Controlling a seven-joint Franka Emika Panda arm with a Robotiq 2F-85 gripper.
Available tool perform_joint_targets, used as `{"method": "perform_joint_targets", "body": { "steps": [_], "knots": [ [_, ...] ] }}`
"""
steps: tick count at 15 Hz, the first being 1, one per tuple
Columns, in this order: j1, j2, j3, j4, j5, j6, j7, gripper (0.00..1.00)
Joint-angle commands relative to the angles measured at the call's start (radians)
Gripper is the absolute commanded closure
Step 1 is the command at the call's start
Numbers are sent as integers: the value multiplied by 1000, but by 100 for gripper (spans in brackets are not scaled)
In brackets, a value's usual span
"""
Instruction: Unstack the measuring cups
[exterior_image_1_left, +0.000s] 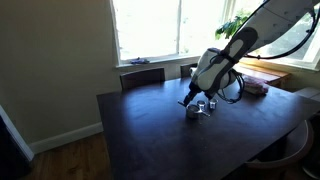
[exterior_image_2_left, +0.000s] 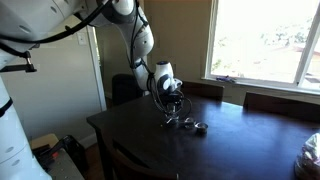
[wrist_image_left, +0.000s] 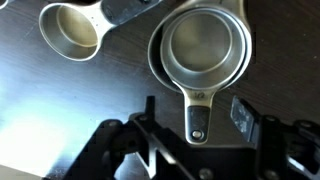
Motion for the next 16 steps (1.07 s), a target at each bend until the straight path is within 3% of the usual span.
{"method": "perform_joint_targets", "body": {
  "steps": [1, 5, 14, 16],
  "knots": [
    [8, -3, -4, -3, -27, 23, 36, 0],
    [46, 18, -37, 24, -16, 72, 89, 0],
    [203, 131, -192, 149, -13, 75, 233, 0],
    [223, 152, -210, 172, -14, 71, 248, 14]
  ]
}}
